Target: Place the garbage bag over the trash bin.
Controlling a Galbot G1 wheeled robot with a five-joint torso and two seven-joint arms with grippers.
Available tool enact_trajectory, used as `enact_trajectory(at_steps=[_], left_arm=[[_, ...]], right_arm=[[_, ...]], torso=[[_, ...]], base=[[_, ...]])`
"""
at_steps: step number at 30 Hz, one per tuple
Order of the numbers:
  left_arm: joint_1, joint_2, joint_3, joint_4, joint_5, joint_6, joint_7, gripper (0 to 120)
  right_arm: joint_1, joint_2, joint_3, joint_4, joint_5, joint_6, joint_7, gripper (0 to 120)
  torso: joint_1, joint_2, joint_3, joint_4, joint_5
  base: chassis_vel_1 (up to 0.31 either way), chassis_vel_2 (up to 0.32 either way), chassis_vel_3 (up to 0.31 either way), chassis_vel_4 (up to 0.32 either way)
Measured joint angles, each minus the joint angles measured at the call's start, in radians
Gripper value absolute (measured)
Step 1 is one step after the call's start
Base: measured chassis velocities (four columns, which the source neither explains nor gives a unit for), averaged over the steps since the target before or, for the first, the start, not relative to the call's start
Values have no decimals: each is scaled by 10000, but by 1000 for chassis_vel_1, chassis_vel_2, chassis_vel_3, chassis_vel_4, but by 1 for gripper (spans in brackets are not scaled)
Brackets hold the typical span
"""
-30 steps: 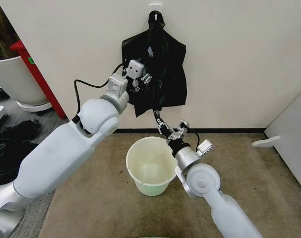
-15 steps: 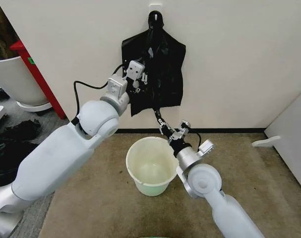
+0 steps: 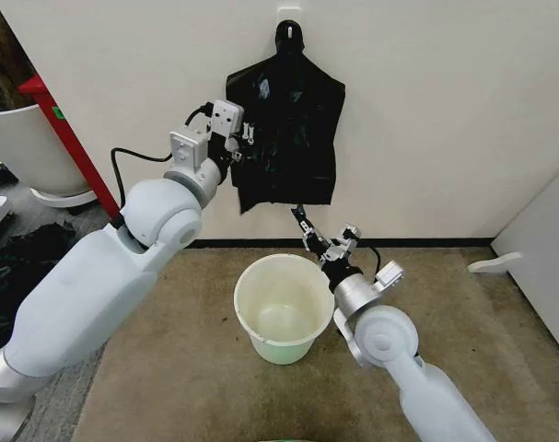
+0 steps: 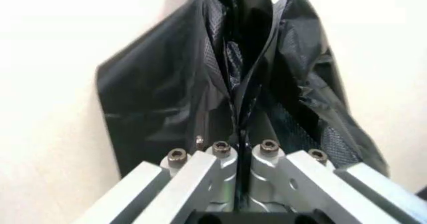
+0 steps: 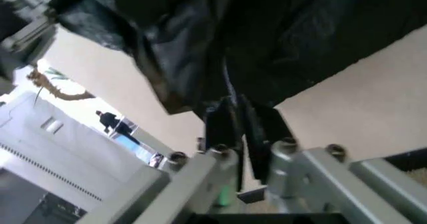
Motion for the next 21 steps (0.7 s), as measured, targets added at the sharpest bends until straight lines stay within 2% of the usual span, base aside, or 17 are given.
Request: enact_trajectory(at_steps=[3, 5, 10, 12, 16, 19, 21], left_arm=[[14, -68, 0, 24, -594, -186, 45, 0], [15, -99, 0, 51, -816, -285, 65, 0], [-14, -230, 5, 228, -2184, -861, 298, 0], [-21, -248, 6, 252, -2336, -921, 344, 0], [-40, -394, 20, 494, -2971, -1214, 482, 0], [-39, -418, 28, 589, -2942, -1247, 500, 0], [-36, -424, 47, 678, -2783, -1262, 561, 0]], right_arm=[[-114, -143, 126, 114, -678, -102, -256, 18], [-167, -212, 195, 153, -897, -174, -360, 21], [-496, -707, 664, 392, -2419, -582, -1068, 43], [-511, -751, 714, 433, -2513, -596, -1100, 46], [-467, -853, 1070, 762, -2482, -628, -1114, 67], [-394, -885, 1298, 954, -2211, -700, -1039, 73], [-189, -1010, 1606, 1320, -1645, -794, -685, 83]], torso=[[0, 0, 0, 0, 1], [0, 0, 0, 0, 1], [0, 0, 0, -2, 2], [0, 0, 0, -2, 1], [0, 0, 0, -1, 2], [0, 0, 0, -1, 2], [0, 0, 0, -1, 1]], base=[[0, 0, 0, 0], [0, 0, 0, 0], [0, 0, 0, 0], [0, 0, 0, 0], [0, 0, 0, 0], [0, 0, 0, 0], [0, 0, 0, 0]])
